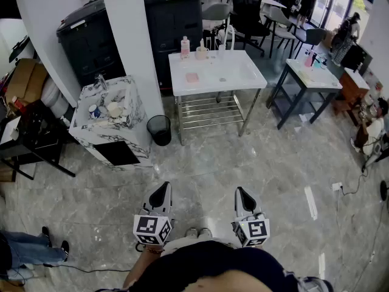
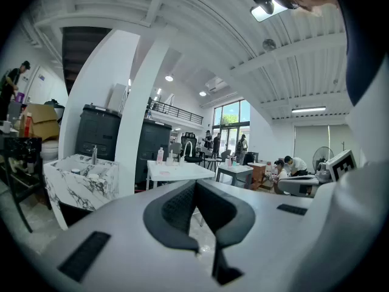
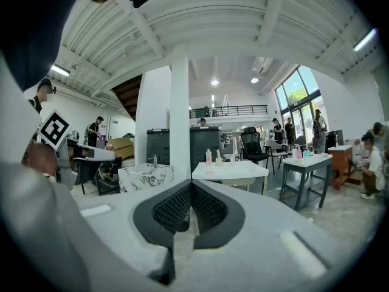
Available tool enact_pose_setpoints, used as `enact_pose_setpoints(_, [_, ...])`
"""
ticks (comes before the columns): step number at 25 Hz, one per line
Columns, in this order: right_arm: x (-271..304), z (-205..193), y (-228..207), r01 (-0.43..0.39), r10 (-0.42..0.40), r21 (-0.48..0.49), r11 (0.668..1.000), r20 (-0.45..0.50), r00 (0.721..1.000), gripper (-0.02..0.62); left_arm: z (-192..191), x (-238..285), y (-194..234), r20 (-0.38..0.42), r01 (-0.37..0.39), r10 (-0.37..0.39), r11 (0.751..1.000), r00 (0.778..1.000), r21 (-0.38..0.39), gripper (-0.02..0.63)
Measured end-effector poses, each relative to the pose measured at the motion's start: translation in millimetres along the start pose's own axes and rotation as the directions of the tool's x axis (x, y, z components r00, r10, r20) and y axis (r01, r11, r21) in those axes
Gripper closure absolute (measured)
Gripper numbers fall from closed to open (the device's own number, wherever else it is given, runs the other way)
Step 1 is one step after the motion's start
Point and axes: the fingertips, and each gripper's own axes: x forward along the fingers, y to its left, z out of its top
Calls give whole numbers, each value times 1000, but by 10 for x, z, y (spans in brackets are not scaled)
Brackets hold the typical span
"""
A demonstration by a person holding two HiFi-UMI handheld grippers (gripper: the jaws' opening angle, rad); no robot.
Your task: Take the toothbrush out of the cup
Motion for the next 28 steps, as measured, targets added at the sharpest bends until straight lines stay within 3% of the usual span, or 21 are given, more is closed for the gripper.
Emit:
enact_pose_setpoints(8, [59,1,23,-16,17,-11,1000,31,999,591,-37,-9,27,0,-7,7,1000,1000,1,603])
enact_pose_setpoints(12, [46,10,16,-18,17,29,999,25,1000,591,-10,-21,65,8,-19,19,1000,1000,-5,603])
enact_pose_setpoints(16, [17,90,-8,-12,9,36,999,80,997,591,-42,-10,80,-1,-19,19,1000,1000,-10,603])
enact_pose_setpoints(18, [15,109,-10,-6,3,34,999,94,996,468,-88,-17,81,-9,-19,19,1000,1000,-12,603])
enact_pose_setpoints(19, [27,116,-19,0,-3,36,999,94,996,333,-102,-20,81,-11,-19,19,1000,1000,-14,603])
enact_pose_setpoints(20, [43,121,-30,3,-7,37,999,91,996,252,-107,-22,78,-12,-20,20,1000,1000,-15,603])
enact_pose_setpoints(22, [78,125,-55,-1,-1,32,999,78,997,149,-98,-15,68,-9,-21,21,1000,1000,-15,603])
enact_pose_setpoints(28, [133,73,-144,-6,4,29,1000,59,998,124,-70,12,67,2,-30,30,999,1000,23,603])
